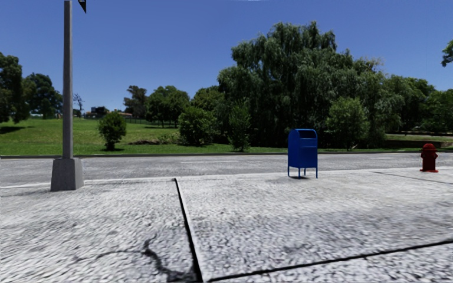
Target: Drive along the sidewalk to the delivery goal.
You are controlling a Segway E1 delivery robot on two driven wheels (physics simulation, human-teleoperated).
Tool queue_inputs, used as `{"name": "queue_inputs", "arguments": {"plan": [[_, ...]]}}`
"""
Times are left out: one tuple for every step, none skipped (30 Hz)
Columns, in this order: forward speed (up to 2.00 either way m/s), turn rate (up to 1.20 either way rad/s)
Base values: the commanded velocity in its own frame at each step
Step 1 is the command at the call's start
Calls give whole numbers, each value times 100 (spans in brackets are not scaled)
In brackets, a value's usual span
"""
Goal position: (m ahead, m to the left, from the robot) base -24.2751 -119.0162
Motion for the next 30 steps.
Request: {"name": "queue_inputs", "arguments": {"plan": [[200, -70], [200, -70], [200, -70], [200, -70], [200, -74], [200, -78], [200, -78], [200, -81], [200, -82], [200, -82], [200, -82], [200, -82], [200, -82], [200, -82], [200, -82], [200, -82], [200, -82], [200, -82], [200, -82], [200, -82], [200, -82], [200, -82], [200, -82], [200, -82], [200, -82], [200, -82], [200, -82], [200, -82], [200, -82], [200, -82]]}}
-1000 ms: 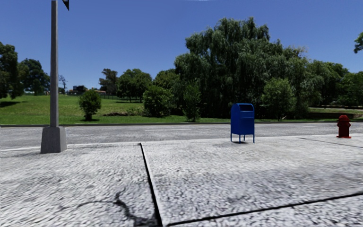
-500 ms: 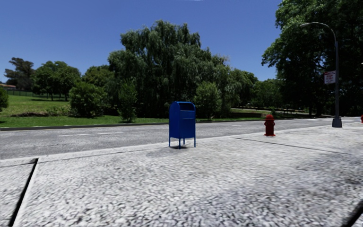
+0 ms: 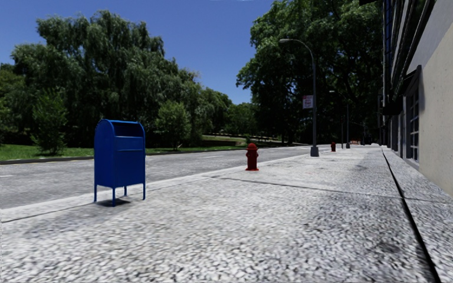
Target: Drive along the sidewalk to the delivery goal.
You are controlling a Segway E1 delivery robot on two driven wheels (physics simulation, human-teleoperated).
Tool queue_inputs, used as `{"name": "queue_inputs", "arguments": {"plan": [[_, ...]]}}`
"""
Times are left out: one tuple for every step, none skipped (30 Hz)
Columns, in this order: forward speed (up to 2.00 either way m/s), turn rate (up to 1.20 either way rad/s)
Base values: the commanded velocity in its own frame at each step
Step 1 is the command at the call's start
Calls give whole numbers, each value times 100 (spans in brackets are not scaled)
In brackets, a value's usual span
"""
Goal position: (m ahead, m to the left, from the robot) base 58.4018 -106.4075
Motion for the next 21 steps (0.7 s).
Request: {"name": "queue_inputs", "arguments": {"plan": [[200, -82], [200, -82], [200, -82], [200, -82], [200, -82], [200, -82], [200, -82], [200, -82], [200, -82], [200, -82], [200, -82], [200, -82], [200, -82], [200, -82], [200, -35], [200, -35], [200, -19], [200, 0], [200, 0], [200, 0], [200, 0]]}}
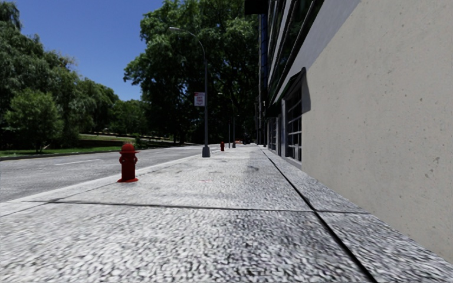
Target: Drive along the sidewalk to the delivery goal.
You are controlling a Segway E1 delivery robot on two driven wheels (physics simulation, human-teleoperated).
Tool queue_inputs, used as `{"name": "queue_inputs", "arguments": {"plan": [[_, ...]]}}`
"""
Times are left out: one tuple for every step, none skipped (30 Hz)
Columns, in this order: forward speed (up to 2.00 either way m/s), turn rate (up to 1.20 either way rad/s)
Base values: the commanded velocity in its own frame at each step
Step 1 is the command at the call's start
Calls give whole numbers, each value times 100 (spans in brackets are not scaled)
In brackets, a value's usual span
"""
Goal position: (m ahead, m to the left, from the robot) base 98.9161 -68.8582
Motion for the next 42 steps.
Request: {"name": "queue_inputs", "arguments": {"plan": [[200, 0], [200, 0], [200, 0], [200, 0], [200, 0], [200, 0], [200, 0], [200, 0], [200, 0], [200, 0], [200, 0], [200, 0], [200, 0], [200, -3], [200, -16], [200, -24], [200, -24], [200, -27], [200, -29], [200, -29], [200, -29], [200, -31], [200, -32], [200, -32], [200, -38], [200, -40], [200, -41], [200, -41], [200, -41], [200, -41], [200, -41], [200, -41], [200, -41], [200, -41], [200, -37], [200, -37], [200, 0], [200, 0], [200, 0], [200, 0], [200, 0], [200, 0]]}}
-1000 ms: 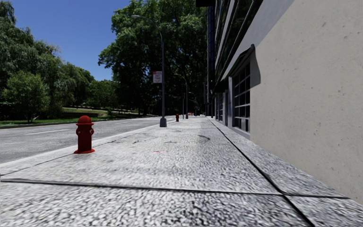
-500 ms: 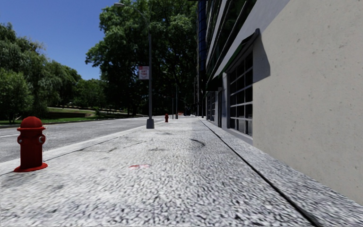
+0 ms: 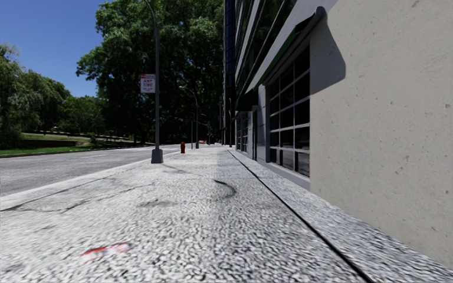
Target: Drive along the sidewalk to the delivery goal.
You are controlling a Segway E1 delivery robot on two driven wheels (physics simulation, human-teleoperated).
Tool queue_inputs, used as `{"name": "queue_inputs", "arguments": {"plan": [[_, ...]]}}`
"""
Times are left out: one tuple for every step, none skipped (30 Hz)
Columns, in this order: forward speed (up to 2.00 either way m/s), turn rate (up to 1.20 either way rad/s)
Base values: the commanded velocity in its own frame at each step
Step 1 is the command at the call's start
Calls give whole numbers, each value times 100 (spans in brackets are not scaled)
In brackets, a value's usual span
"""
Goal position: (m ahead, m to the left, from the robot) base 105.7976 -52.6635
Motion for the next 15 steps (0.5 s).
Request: {"name": "queue_inputs", "arguments": {"plan": [[200, 0], [200, 0], [200, 0], [200, 0], [200, 0], [200, 0], [200, 0], [200, 0], [200, 0], [200, 0], [200, 0], [200, 0], [200, 0], [200, 0], [200, 0]]}}
